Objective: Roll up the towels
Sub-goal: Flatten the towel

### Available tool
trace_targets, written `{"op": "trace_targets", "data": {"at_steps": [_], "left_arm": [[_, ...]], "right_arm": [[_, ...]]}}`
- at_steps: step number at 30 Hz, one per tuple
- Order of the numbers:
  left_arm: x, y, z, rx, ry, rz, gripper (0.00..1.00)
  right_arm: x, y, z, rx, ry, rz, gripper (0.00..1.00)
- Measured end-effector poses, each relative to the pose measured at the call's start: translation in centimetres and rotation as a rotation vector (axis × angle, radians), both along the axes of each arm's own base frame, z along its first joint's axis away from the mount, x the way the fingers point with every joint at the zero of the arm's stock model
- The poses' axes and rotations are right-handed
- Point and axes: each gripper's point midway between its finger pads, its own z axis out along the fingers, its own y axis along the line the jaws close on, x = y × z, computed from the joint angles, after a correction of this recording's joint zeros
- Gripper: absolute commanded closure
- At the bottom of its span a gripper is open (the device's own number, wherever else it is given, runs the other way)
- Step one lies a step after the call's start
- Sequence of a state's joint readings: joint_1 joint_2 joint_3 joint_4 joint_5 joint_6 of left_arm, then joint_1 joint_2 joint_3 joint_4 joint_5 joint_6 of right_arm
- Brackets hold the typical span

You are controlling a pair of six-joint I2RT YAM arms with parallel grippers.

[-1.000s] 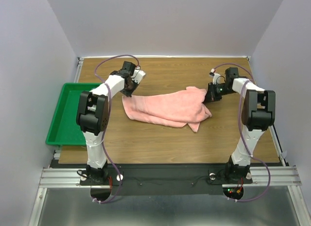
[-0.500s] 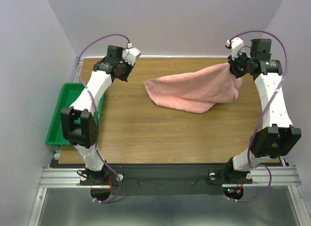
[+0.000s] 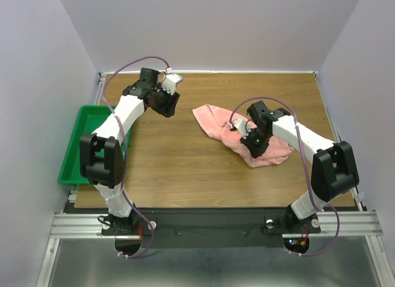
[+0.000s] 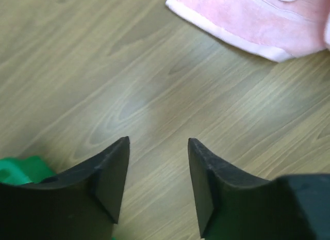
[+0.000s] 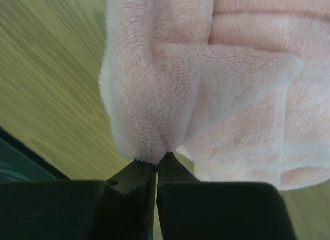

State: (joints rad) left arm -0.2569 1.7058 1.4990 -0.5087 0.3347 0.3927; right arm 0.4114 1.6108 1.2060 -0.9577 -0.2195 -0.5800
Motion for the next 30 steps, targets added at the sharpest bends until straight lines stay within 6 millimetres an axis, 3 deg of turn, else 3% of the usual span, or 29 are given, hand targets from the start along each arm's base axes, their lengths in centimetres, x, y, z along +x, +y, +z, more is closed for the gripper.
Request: {"op": "trace_targets", "data": {"at_steps": [4,8,11,12,14,15,19,23,26,30], "left_arm": [[1.1,-1.9,-3.5,-0.002,0.076,-0.015,0.27],[3.9,-6.4,-5.9,-0.008,0.078,-0.052,0.28],[5.7,-9.8,-7.9,-0.009,0.078,-0.062,0.32],[6.0,-10.8,-8.8,-0.006,0.078,-0.063,0.33],[5.6,-11.7,-10.2,0.010,0.100,-0.063,0.33],[5.2,-11.9,-10.7,0.019,0.111,-0.060,0.33],[4.6,-11.4,-11.9,0.057,0.119,-0.023,0.33],[4.0,-10.0,-13.6,0.112,0.139,0.017,0.34],[4.2,-9.5,-13.9,0.136,0.136,0.045,0.44],[4.3,-9.4,-13.9,0.152,0.126,0.063,0.70]], "right_arm": [[-1.8,-1.8,-0.6,-0.020,0.012,-0.045,0.99],[-3.3,-2.2,-0.1,0.008,0.001,-0.046,0.94],[-3.6,-1.7,-0.1,0.035,0.012,-0.041,0.67],[-3.7,-1.5,-0.1,0.045,0.017,-0.037,0.49],[-4.0,-1.0,0.0,0.071,0.030,-0.021,0.36],[-4.3,-0.7,0.1,0.091,0.044,-0.009,0.32],[-5.0,0.5,1.1,0.160,0.059,0.019,0.32],[-3.4,1.1,3.4,0.196,-0.034,-0.014,0.34],[-1.1,0.9,4.3,0.177,-0.117,-0.070,0.35],[1.3,0.2,3.3,0.109,-0.165,-0.134,0.35]]}}
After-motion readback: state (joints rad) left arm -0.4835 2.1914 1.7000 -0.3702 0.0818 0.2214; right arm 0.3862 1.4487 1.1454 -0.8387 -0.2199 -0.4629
